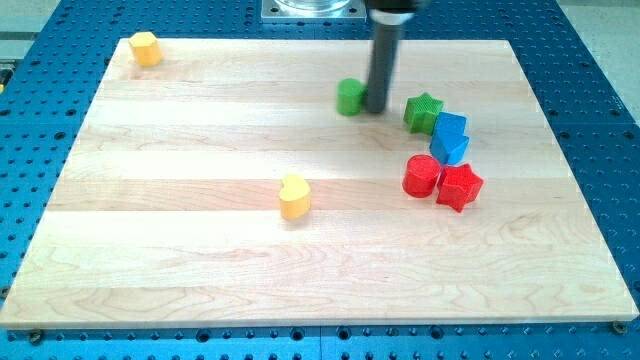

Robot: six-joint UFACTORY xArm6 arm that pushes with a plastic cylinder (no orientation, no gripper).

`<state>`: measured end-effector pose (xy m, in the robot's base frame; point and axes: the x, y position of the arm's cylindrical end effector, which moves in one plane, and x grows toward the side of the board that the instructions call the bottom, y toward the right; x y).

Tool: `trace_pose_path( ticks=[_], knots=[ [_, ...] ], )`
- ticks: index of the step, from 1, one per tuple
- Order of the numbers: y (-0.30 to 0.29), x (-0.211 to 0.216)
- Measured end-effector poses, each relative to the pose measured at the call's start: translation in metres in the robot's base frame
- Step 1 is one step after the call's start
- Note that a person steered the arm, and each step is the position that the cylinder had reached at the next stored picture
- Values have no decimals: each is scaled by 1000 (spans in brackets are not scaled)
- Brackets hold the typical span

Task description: Move the green circle on the top center of the board

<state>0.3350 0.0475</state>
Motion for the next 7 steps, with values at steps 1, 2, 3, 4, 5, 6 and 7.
trace_pose_path(
  ticks=[1, 2, 3, 4, 5, 6, 7],
  knots=[
    [-17, 39],
    [-30, -23],
    [-24, -31],
    [-64, 1],
    [-62, -42],
    [-41, -70],
    [-37, -57]
  ],
)
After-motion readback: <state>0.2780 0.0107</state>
